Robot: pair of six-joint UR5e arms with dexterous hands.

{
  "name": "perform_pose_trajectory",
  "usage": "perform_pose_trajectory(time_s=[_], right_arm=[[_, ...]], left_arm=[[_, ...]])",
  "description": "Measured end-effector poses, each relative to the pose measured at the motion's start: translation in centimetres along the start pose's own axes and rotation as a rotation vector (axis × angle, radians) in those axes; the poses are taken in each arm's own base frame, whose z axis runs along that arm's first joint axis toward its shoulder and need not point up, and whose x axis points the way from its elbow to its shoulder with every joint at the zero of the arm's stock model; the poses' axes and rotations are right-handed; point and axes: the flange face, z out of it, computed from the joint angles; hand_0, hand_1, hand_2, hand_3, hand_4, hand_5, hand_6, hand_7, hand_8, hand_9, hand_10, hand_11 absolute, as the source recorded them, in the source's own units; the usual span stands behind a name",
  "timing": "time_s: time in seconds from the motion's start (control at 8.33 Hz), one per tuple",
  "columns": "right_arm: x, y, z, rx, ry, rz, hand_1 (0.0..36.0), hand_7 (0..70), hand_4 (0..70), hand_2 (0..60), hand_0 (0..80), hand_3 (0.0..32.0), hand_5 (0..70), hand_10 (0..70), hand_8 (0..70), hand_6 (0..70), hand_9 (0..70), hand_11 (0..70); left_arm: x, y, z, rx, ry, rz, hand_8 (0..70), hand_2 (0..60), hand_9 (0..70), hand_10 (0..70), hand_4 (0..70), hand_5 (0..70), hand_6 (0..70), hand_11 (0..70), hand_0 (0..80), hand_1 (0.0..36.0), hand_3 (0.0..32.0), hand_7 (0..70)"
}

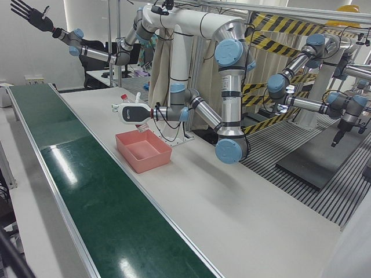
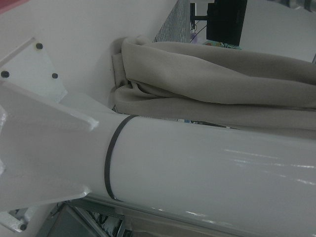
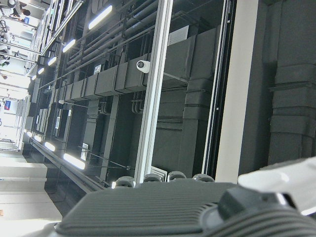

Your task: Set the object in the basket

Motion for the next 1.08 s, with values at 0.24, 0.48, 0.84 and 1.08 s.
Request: perform_pose_trajectory(time_s=[0.24, 0.48, 0.84, 1.08], right_arm=[[-0.02, -0.02, -0.01, 0.000, 0.000, 0.000, 0.0, 0.0, 0.0, 0.0, 0.0, 0.0, 0.0, 0.0, 0.0, 0.0, 0.0, 0.0], [-0.05, -0.02, -0.02, 0.001, -0.001, 0.000, 0.0, 0.0, 0.0, 0.0, 0.0, 0.0, 0.0, 0.0, 0.0, 0.0, 0.0, 0.0], [-0.03, 0.02, 0.01, 0.000, 0.000, 0.000, 0.0, 0.0, 0.0, 0.0, 0.0, 0.0, 0.0, 0.0, 0.0, 0.0, 0.0, 0.0], [-0.02, 0.04, 0.02, -0.001, 0.000, 0.000, 0.0, 0.0, 0.0, 0.0, 0.0, 0.0, 0.0, 0.0, 0.0, 0.0, 0.0, 0.0]], left_arm=[[-0.12, 0.09, -0.03, -0.002, -0.004, -0.002, 11.4, 0.0, 10.0, 10.9, 3.9, 32.6, 7.0, 15.6, 43.8, 0.0, 8.0, 4.9], [-0.10, 0.10, -0.05, -0.003, -0.005, -0.006, 8.5, 0.0, 7.3, 9.2, 1.6, 30.2, 4.6, 13.1, 41.0, 0.0, 10.6, 3.9], [-0.02, 0.14, -0.05, -0.008, -0.003, -0.014, 7.8, 0.0, 6.1, 10.7, 2.4, 29.8, 4.2, 15.2, 41.1, 0.0, 13.2, 3.8], [0.04, 0.13, -0.08, -0.010, -0.002, -0.017, 7.7, 0.0, 6.4, 10.7, 2.6, 29.7, 4.2, 15.3, 41.3, 0.0, 13.2, 3.8]])
